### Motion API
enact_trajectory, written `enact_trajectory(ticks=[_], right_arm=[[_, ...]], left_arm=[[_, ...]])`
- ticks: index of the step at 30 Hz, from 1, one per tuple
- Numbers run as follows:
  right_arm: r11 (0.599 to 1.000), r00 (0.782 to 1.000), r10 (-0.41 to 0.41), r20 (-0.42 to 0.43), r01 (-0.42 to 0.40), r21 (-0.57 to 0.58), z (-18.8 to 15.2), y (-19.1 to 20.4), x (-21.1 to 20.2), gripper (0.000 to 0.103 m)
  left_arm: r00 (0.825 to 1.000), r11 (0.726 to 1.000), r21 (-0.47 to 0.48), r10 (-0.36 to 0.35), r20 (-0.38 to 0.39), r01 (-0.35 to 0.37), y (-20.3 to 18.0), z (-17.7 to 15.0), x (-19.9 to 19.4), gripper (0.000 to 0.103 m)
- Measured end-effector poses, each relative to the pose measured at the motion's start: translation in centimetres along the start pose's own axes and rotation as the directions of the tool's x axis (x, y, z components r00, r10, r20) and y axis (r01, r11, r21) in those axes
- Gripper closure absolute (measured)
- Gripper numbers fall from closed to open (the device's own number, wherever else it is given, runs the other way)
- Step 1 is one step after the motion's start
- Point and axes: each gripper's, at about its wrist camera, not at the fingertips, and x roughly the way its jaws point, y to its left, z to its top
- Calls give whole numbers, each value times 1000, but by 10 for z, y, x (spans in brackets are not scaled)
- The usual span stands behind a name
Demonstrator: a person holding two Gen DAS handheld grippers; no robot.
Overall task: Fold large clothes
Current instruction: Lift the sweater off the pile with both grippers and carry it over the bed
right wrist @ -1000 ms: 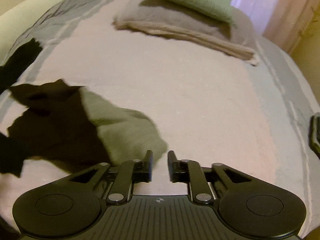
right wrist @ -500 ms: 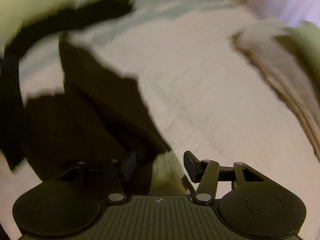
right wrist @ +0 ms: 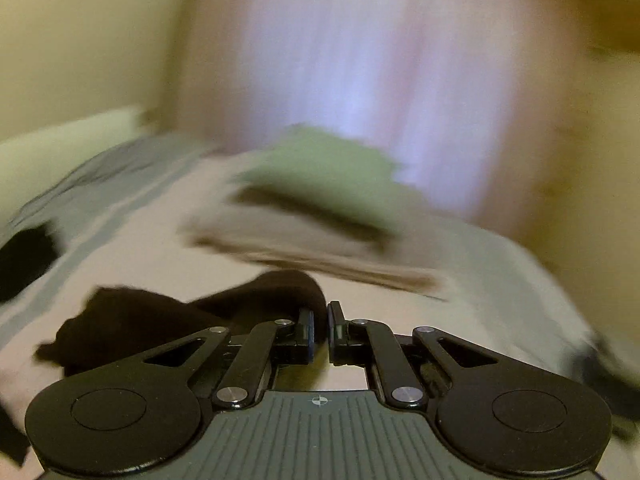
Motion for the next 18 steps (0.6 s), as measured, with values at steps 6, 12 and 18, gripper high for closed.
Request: enact_trajectory(ticks=[6, 12, 18], right_arm=[[932, 961, -202, -190, 248, 265, -95, -87, -48, 101], [918, 969, -196, -152, 236, 320, -98, -131, -24, 103], [971, 988, 87, -128, -55, 233, -45, -174, 79, 103]], left_arm=[[990, 985, 98, -140, 3, 139, -51, 30, 27, 67], [968, 956, 152, -247, -42, 250, -117, 51, 64, 62], [979, 973, 104, -200, -49, 204, -155, 67, 94, 53]])
